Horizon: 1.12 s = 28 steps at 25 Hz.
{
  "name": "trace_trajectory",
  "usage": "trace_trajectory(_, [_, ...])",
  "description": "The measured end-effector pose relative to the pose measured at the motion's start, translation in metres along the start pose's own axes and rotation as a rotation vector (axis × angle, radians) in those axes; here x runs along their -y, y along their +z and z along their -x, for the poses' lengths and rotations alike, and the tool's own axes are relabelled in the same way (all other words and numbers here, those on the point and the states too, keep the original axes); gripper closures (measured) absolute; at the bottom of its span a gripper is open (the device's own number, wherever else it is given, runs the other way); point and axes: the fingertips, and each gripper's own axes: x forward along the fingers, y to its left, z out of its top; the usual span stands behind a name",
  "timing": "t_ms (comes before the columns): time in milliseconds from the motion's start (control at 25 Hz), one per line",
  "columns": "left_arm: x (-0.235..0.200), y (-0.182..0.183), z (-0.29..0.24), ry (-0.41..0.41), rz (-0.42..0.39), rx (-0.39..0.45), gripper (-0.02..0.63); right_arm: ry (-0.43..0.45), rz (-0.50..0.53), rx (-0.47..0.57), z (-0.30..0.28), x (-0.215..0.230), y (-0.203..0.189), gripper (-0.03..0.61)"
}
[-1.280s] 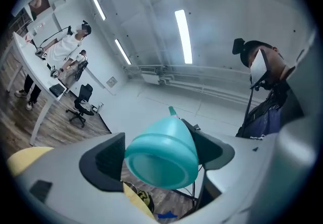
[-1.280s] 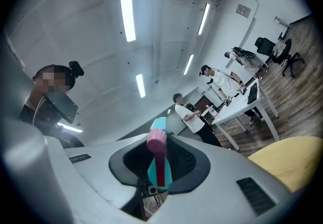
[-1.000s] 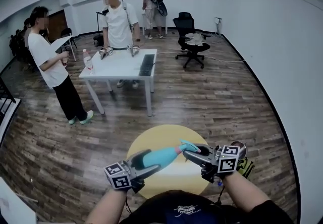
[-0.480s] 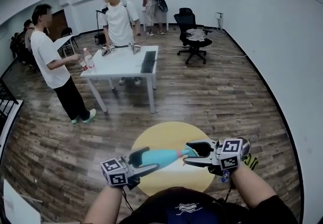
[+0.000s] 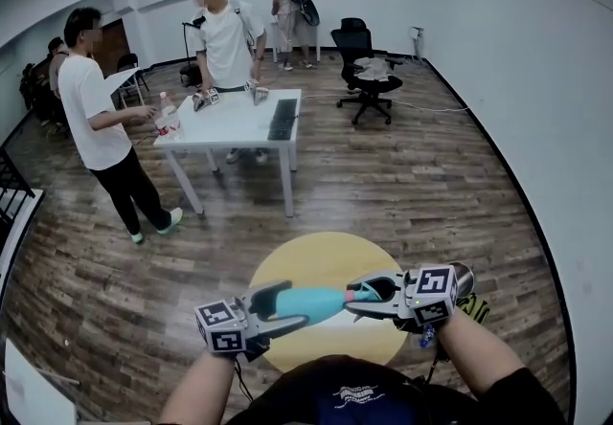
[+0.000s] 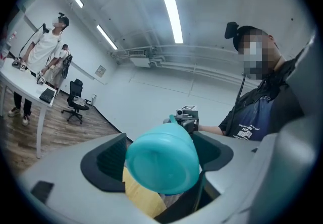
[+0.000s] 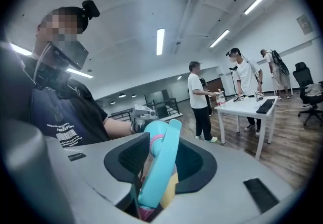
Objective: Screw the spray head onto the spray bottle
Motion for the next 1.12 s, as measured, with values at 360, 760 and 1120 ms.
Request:
trace_trajectory(360, [0.006,-0.021,-0.005,-0.063,0.149,-0.072,0.195,0.028,0.225,-0.017,0.006,-0.021,-0.001,0.426])
trace_trajectory(760, [0.020,-0.040,-0.005,-0.122,0.251,-0.118,0.201,0.092,0.337,-0.085,0.008,-0.045,-0.012,0.426])
trace_trajectory(1120, [0.008,-0.006,0.008,-0.135,0.439,0.102,0.192,0.078,0.240,0.040,0.005,-0.037,0.003,0.426])
